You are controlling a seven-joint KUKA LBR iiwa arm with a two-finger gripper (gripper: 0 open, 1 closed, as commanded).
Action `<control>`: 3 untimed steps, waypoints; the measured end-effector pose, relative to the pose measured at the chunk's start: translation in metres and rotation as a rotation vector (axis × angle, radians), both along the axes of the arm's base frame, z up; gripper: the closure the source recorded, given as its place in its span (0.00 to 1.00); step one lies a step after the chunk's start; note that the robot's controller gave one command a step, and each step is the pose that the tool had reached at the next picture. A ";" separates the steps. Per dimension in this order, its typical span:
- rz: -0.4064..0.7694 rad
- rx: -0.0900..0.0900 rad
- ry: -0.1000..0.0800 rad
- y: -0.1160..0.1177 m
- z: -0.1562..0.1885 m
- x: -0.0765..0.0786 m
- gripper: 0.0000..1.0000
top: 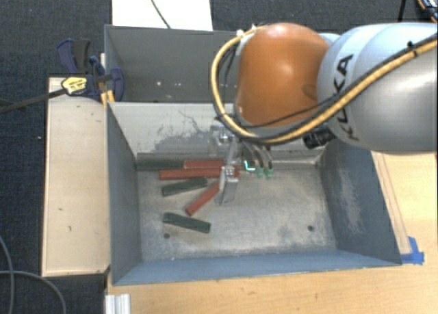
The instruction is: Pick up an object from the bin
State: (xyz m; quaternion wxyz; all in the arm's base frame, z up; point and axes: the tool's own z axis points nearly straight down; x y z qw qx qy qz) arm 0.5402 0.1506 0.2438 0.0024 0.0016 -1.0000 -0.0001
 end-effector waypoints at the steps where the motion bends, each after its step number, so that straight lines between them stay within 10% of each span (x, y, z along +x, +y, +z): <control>1: -0.004 0.001 -0.008 -0.001 0.004 0.002 0.00; 3: -0.083 -0.001 -0.004 0.014 -0.084 -0.014 0.00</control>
Offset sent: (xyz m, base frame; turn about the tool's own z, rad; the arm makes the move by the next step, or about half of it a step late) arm -0.0230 0.0031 -0.1738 0.3218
